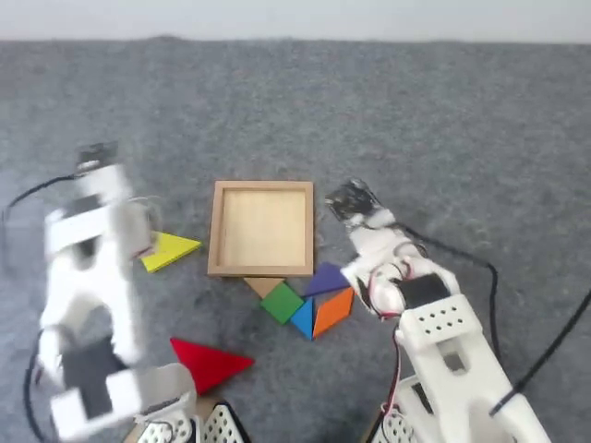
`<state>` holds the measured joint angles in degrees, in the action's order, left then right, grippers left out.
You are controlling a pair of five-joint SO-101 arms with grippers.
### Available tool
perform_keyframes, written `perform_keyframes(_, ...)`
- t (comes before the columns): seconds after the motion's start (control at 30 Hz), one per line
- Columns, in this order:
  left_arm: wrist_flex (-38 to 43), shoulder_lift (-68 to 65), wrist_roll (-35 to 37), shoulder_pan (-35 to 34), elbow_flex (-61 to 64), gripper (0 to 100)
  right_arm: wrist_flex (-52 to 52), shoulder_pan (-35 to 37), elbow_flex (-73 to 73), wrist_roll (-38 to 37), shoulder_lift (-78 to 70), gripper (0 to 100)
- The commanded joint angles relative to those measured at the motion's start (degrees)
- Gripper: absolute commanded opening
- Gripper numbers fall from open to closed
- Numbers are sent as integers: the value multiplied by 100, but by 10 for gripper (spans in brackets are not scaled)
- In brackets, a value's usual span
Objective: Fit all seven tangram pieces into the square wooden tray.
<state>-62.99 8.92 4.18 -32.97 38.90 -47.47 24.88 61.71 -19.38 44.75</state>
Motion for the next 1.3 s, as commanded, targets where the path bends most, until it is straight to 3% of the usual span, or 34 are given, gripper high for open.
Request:
perform_keyframes(0.0, 229, 985, -325, -1556, 382, 36, -822, 927, -1600, -185, -224, 49)
perform_keyframes(0.2, 563, 1081, -360, -3051, 629, 73, -963, 2404, -3429, -484, -2598, 155)
perform_keyframes(0.33, 255, 607, -360, -3508, 259, 87, -1059, 2862, -5011, -905, -4505, 159)
perform_keyframes(0.57, 79, 642, -378, -4193, 198, 161, -2141, 3301, -8580, -941, -7257, 160)
perform_keyframes(0.8, 167, 1723, -378, -4334, 848, 161, -3521, 3398, -11842, -1108, -9235, 287)
perform_keyframes(0.97, 396, 2549, -378, -4308, 1508, 161, -4295, 3547, -13600, -1196, -10273, 300)
perform_keyframes(1.1, 378, 2998, -387, -4343, 1824, 161, -4444, 3697, -14514, -1196, -10791, 302)
perform_keyframes(1.27, 387, 3314, -642, -4316, 2105, 161, -4119, 4013, -14637, -1152, -11116, 302)
